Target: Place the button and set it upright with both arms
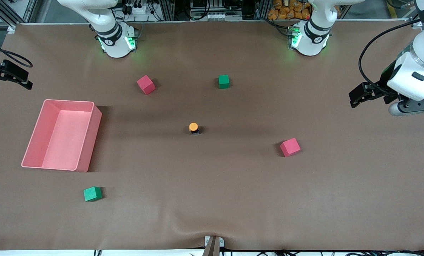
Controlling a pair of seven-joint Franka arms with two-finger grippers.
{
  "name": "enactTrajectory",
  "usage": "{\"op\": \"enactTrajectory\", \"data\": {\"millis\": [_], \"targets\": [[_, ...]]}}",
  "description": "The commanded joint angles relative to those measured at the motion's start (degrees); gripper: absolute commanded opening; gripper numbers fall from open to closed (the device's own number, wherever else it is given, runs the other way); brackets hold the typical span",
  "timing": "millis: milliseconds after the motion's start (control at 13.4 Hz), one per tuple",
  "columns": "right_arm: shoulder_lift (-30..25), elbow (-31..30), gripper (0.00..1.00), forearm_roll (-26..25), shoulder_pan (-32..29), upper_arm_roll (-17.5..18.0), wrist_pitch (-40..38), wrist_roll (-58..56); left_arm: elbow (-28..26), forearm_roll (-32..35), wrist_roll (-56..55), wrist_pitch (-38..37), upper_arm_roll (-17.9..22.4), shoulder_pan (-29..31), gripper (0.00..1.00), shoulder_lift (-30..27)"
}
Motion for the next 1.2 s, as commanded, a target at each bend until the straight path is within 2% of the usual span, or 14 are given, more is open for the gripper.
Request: {"op": "enactTrajectory", "data": {"millis": [0,1122], "targets": [[0.37,0.78,1.0,0.22,-1.24,0.73,-0.41,-0.63,-0.25,-0.6,1.34,0.37,-0.05,0.5,1.0,-0.25],[0.37,0.87,1.0,0.22,-1.32,0.73,-0.33,-0.63,-0.34,-0.34,1.43,0.1,0.48,1.11,1.0,-0.95]]}}
